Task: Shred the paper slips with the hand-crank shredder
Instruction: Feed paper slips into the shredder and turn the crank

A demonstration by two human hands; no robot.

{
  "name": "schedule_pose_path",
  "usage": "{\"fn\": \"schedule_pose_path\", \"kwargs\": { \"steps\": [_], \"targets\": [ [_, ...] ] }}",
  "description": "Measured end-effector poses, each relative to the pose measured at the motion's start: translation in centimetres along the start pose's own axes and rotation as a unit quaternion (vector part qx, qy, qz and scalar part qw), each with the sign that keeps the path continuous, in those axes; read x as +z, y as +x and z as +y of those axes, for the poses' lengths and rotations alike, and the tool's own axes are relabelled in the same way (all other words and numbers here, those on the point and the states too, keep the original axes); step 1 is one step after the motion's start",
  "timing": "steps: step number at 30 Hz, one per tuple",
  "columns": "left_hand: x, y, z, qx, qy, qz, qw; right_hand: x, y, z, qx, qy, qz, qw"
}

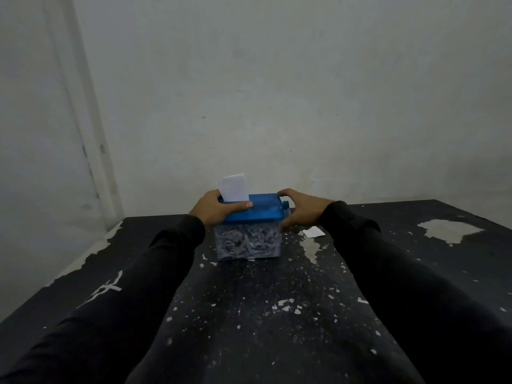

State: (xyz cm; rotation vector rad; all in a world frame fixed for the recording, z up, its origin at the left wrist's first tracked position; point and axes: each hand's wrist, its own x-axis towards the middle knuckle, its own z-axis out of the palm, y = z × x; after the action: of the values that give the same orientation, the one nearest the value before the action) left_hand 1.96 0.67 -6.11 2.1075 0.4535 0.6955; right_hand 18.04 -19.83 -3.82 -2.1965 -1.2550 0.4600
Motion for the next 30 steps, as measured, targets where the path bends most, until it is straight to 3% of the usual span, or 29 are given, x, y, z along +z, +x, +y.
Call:
{"fn": "schedule_pose_path", "kwargs": {
  "steps": [5, 12, 25, 30],
  "targets": [
    [0.0, -0.1, 0.4, 0.003, -0.017, -0.01, 1.0, -0.6, -0.6, 2.4, -0.041, 0.119, -0.016, 0.992],
    [0.0, 0.0, 0.5, 0.005, -0.017, -0.02, 1.0, 0.0, -1.1, 4.2, -0.076, 0.293, -0.029, 0.953],
    [-0.2, 0.2, 0.1, 0.044, -0.02, -0.038, 0.998, 0.2, -0.6, 3.6, -0.165, 0.306, 0.105, 0.932],
    [-0.2, 0.2, 0.1, 0.051, -0.027, -0.038, 0.998, -1.2, 2.3, 1.8, -0.123, 0.313, 0.156, 0.929]
  ]
}}
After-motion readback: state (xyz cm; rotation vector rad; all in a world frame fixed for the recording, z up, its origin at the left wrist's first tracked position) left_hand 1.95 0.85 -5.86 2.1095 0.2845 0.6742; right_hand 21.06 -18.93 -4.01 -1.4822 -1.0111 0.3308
